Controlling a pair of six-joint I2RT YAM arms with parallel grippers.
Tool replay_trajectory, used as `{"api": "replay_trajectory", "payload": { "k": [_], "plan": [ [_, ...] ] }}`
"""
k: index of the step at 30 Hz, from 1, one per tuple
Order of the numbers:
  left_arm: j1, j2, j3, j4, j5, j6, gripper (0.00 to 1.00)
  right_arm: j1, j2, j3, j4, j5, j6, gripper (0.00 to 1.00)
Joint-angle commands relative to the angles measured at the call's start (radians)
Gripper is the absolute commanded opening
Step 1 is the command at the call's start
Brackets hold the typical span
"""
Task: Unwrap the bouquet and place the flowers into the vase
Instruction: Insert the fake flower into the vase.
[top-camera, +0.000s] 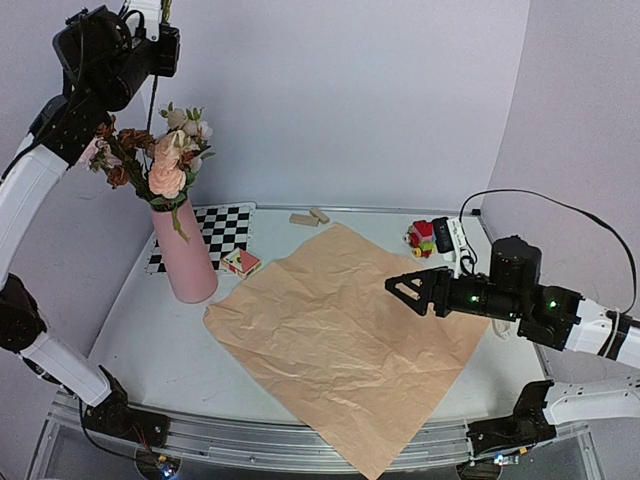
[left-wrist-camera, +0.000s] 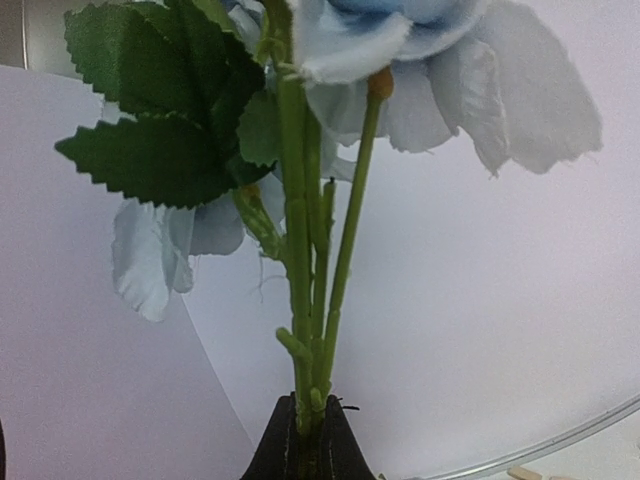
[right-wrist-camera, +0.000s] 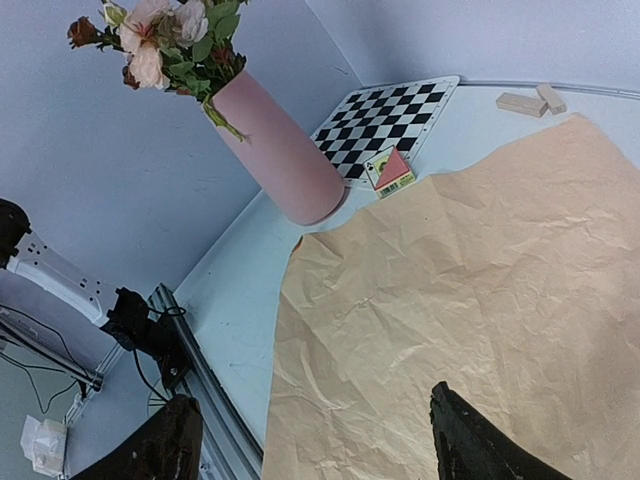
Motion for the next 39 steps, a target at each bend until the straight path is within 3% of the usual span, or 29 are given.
{"api": "replay_trajectory", "payload": {
  "k": [1, 8, 14, 21, 30, 39],
  "plan": [
    [0.1, -0.011, 0.016, -0.035, 0.153, -0.16, 0.0, 0.0, -0.026, 0.037, 0.039, -0.011, 0.003, 0.79],
    [0.241, -0.044, -0.094, -0.002, 0.297, -0.273, 0.0, 0.0, -0.016, 0.047, 0.037, -0.01, -0.001, 0.79],
    [0.288, -0.113, -0.274, 0.093, 0.332, -0.328, 0.0, -0.001, -0.002, 0.054, 0.037, -0.011, -0.008, 0.79],
    [0.29, -0.2, -0.51, 0.247, 0.285, -0.366, 0.0, 0.0, 0.018, 0.067, 0.037, -0.017, -0.011, 0.79],
    [0.29, -0.263, -0.691, 0.373, 0.172, -0.396, 0.0, 0.0, 0.03, 0.071, 0.038, -0.017, -0.013, 0.79],
    [0.296, -0.225, -0.62, 0.398, 0.139, -0.396, 0.0, 0.0, 0.035, 0.073, 0.039, -0.015, -0.015, 0.79]
  ]
}}
